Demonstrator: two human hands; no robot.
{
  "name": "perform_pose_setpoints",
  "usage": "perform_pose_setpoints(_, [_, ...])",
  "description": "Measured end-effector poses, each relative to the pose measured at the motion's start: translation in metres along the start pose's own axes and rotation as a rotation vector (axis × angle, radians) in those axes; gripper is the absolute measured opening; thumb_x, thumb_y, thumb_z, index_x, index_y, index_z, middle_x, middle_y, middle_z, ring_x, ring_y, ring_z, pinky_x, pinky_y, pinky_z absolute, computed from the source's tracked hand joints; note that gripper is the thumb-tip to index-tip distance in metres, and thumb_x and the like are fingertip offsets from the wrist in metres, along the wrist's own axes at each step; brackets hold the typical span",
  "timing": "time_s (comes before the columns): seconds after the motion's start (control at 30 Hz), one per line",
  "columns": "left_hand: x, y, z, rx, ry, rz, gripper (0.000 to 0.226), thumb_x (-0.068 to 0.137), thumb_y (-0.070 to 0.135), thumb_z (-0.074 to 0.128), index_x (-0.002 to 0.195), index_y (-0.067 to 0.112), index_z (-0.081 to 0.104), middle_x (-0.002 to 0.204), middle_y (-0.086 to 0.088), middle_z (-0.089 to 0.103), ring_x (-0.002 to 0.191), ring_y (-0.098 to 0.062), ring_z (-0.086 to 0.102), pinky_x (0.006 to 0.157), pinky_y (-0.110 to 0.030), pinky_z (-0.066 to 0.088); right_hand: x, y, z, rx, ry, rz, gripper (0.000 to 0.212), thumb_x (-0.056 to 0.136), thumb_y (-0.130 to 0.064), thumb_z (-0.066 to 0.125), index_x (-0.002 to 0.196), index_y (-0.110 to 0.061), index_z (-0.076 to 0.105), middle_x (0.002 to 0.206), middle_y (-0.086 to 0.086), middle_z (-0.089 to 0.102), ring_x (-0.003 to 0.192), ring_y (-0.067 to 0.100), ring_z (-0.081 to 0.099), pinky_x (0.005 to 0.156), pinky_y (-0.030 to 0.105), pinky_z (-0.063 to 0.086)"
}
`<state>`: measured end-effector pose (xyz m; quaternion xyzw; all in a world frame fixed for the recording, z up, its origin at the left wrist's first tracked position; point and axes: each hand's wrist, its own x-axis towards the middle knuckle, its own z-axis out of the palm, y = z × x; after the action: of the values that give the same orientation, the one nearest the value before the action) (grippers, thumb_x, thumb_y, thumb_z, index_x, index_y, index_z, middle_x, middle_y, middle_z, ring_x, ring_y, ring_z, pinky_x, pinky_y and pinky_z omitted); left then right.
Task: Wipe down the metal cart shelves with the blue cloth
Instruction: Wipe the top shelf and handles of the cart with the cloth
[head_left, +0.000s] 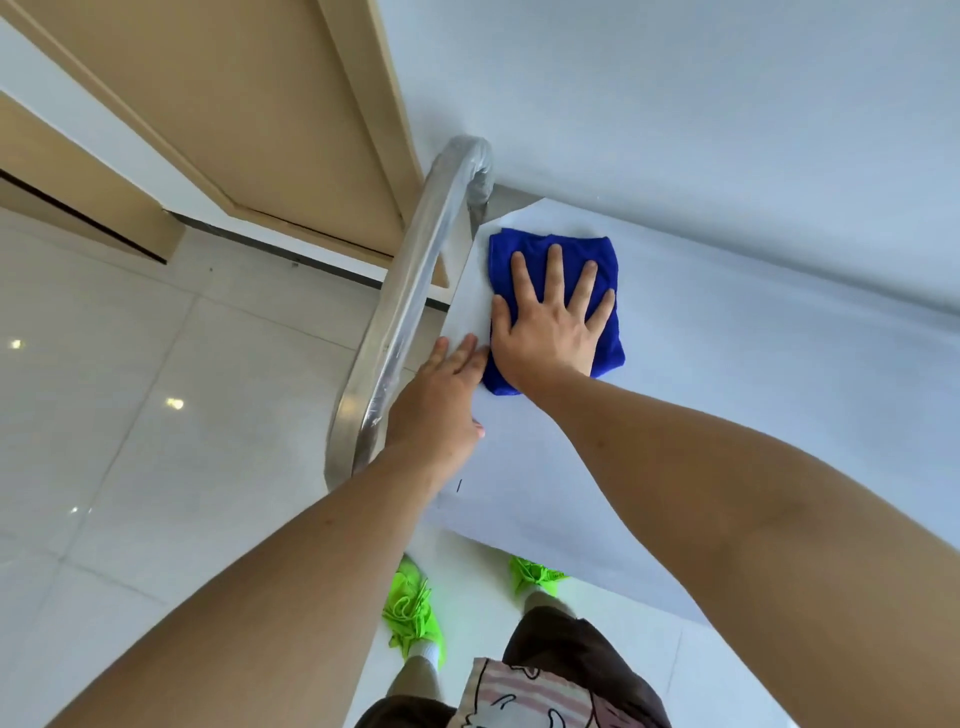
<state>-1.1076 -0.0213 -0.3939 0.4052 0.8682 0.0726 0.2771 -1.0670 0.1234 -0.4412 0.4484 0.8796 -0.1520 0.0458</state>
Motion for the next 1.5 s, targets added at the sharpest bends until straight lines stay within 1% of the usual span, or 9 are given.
perform_pose_setpoints(0.27, [0.014,-0.002,-0.003,0.025,0.000,-0.032,0.096,0.083,0.014,0.072,0.156,0.032,0.013,0.162,0.018,0.010,0.150,-0.010,0.001,0.100,-0.030,0.042,0.063,-0.023,-0.009,-0.003,0.007,-0.079,0.065,0.095,-0.061,0.011,0.157,-0.040,0.013,0.169,-0.001,0.001,0.151,0.040,-0.010,0.116,0.063,-0.010])
perform_pose_setpoints(0.37, [0.009,-0.001,-0.004,0.137,0.099,-0.094,0.078,0.081,0.022,0.075,0.149,0.023,0.035,0.159,0.002,0.026,0.147,-0.024,0.019,0.106,-0.036,0.038,0.066,-0.026,-0.007,-0.019,-0.040,-0.107,0.066,0.096,-0.062,0.011,0.158,-0.039,0.010,0.169,-0.001,-0.002,0.151,0.041,-0.012,0.116,0.064,-0.011])
perform_pose_setpoints(0.53, [-0.051,0.014,0.025,0.164,0.307,-0.026,0.034,0.084,0.049,0.066,0.090,0.015,0.068,0.093,-0.004,0.062,0.091,-0.027,0.056,0.071,-0.039,0.049,0.066,-0.014,-0.015,-0.050,-0.098,-0.100,0.064,0.098,-0.061,0.013,0.158,-0.039,0.005,0.169,-0.001,-0.007,0.151,0.040,-0.015,0.116,0.064,-0.011])
perform_pose_setpoints(0.67, [-0.095,-0.001,0.044,0.183,0.071,0.079,0.073,0.086,0.065,0.050,0.137,0.012,0.053,0.147,-0.011,0.048,0.132,-0.029,0.042,0.105,-0.044,0.041,0.034,-0.019,-0.005,-0.030,-0.136,-0.124,0.064,0.098,-0.061,0.013,0.158,-0.040,0.004,0.169,-0.001,-0.005,0.151,0.040,-0.014,0.117,0.064,-0.010])
perform_pose_setpoints(0.8, [-0.103,-0.017,0.050,0.135,-0.010,0.097,0.073,0.095,0.040,0.051,0.156,0.016,0.018,0.164,-0.004,0.010,0.151,-0.023,0.008,0.122,-0.034,0.011,-0.014,-0.026,0.009,-0.010,-0.134,-0.174,0.064,0.098,-0.063,0.011,0.158,-0.041,0.004,0.169,-0.003,-0.003,0.151,0.038,-0.013,0.117,0.062,-0.011])
perform_pose_setpoints(0.9, [-0.107,-0.018,0.047,0.038,-0.015,0.086,0.065,0.089,0.018,0.056,0.150,0.013,0.034,0.159,-0.004,0.028,0.146,-0.026,0.023,0.116,-0.033,0.025,-0.050,-0.023,0.020,-0.025,-0.148,-0.200,0.063,0.097,-0.064,0.010,0.157,-0.043,0.004,0.169,-0.004,-0.004,0.151,0.037,-0.015,0.117,0.060,-0.012])
perform_pose_setpoints(1.03, [-0.130,-0.021,0.042,0.105,0.184,0.000,0.022,0.083,0.015,0.058,0.102,0.011,0.068,0.102,-0.004,0.066,0.100,-0.028,0.056,0.079,-0.038,0.049,-0.097,-0.015,0.033,-0.026,-0.176,-0.190,0.063,0.097,-0.065,0.007,0.156,-0.045,0.002,0.168,-0.006,-0.007,0.151,0.035,-0.018,0.117,0.059,-0.014])
perform_pose_setpoints(1.37, [-0.166,-0.036,0.018,0.113,0.217,-0.049,0.016,0.091,0.014,0.050,0.102,0.016,0.061,0.100,-0.002,0.065,0.092,-0.024,0.057,0.074,-0.038,0.051,-0.216,-0.035,0.046,-0.037,-0.234,-0.183,0.063,0.097,-0.060,0.012,0.156,-0.043,-0.004,0.168,-0.004,-0.013,0.150,0.036,-0.021,0.117,0.058,-0.014])
perform_pose_setpoints(1.5, [-0.163,-0.020,0.017,0.062,0.225,-0.006,0.036,0.093,0.016,0.047,0.128,0.016,0.055,0.113,-0.002,0.062,0.106,-0.023,0.055,0.079,-0.037,0.053,-0.232,-0.022,0.039,-0.056,-0.230,-0.196,0.074,0.098,-0.058,0.035,0.155,-0.044,-0.010,0.167,-0.007,-0.017,0.149,0.033,-0.023,0.118,0.057,-0.014])
